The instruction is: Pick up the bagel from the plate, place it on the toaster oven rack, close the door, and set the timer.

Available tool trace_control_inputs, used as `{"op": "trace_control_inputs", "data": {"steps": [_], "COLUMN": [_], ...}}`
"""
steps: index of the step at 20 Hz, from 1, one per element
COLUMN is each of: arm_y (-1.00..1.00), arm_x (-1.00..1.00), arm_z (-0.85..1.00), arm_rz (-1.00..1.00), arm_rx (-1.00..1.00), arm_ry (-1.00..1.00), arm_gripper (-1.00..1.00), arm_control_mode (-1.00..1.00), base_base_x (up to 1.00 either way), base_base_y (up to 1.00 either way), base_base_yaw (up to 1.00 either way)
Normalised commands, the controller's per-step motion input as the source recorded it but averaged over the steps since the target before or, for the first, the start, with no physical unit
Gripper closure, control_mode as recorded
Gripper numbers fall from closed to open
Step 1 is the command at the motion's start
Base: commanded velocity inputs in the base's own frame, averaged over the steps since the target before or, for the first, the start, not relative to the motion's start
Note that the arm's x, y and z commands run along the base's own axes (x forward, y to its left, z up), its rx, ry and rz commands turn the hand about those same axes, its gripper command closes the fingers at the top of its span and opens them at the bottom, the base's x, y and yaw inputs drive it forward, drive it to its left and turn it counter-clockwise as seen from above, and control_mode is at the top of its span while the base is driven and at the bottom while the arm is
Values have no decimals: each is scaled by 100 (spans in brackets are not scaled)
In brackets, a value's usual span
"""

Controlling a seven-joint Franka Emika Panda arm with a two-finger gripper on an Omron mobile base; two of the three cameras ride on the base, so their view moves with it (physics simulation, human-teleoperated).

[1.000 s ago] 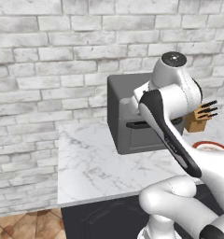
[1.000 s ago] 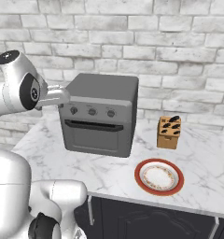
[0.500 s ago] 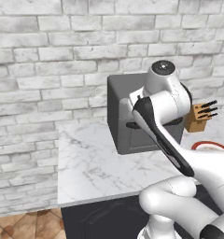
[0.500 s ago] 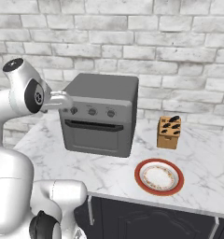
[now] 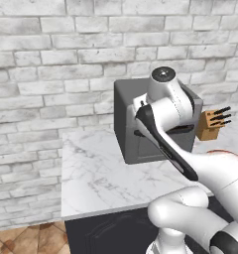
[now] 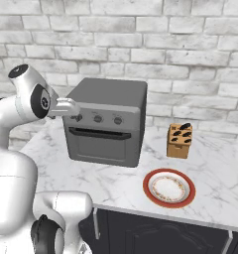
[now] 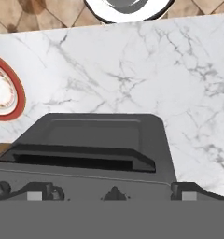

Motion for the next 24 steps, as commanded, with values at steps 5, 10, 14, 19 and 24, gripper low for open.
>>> {"op": "trace_control_inputs", "data": {"steps": [5,10,14,19,24], "arm_y": [0,-4,-4,-6,-4], "arm_x": [30,26,25,20,18], "arm_z": [-15,-28,-18,-8,-10], "arm_rz": [-7,-2,0,0,0], "arm_rx": [0,0,0,0,0], "arm_ry": [0,0,0,0,0], "arm_gripper": [-100,-100,-100,-100,-100], "arm_control_mode": [-100,-100,-100,-100,-100], "base_base_x": [0,0,0,0,0], "base_base_y": [0,0,0,0,0], "base_base_yaw": [0,0,0,0,0]}}
